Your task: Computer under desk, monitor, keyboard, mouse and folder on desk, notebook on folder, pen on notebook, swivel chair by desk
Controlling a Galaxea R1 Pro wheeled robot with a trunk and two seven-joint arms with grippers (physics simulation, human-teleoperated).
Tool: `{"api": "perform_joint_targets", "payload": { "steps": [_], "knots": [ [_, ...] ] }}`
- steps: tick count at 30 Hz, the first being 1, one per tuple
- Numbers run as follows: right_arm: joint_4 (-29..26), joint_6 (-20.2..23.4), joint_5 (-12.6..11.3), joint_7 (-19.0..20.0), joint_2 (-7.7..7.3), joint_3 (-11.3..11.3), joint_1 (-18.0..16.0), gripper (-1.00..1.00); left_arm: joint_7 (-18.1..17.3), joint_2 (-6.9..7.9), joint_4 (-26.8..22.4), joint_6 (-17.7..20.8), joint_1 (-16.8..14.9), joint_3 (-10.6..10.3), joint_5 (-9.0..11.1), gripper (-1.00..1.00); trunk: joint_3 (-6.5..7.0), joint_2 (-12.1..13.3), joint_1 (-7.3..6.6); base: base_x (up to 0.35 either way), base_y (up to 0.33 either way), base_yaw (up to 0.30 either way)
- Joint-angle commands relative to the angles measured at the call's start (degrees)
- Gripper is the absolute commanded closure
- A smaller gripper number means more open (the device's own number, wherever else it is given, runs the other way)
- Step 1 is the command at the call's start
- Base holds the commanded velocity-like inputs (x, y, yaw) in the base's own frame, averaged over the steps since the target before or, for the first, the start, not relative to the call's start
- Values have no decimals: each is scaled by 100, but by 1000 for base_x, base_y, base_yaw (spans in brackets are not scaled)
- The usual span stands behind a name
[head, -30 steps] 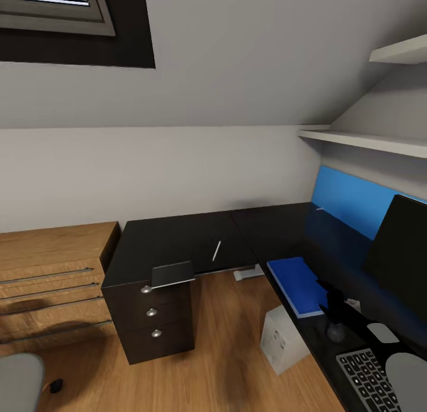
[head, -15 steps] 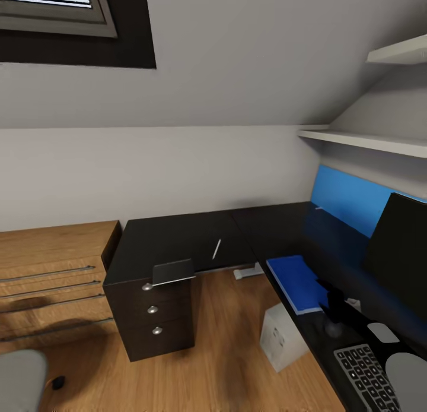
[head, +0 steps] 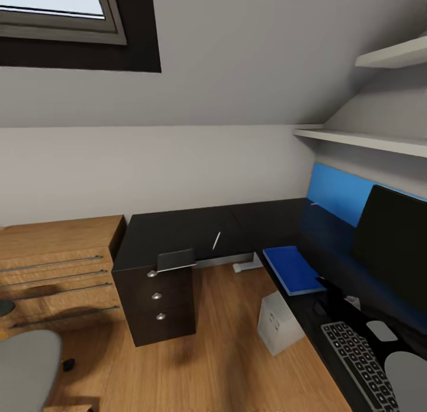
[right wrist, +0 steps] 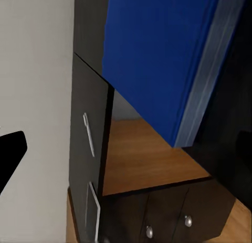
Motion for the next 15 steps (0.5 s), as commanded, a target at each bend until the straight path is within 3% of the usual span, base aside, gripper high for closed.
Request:
{"api": "perform_joint_targets", "payload": {
  "steps": [1, 15],
  "knots": [
    [-26, 43, -12, 4, 7, 7, -4, -100, -28, -3, -10, -1, 2, 8, 46, -100, -6, -3, -1, -66, 0, 0],
    [-468, 46, 1, 321, 248, 973, -4, -100, -28, -3, -10, -1, 2, 6, 38, -100, -6, -3, -1, -15, 0, 0]
  ]
}}
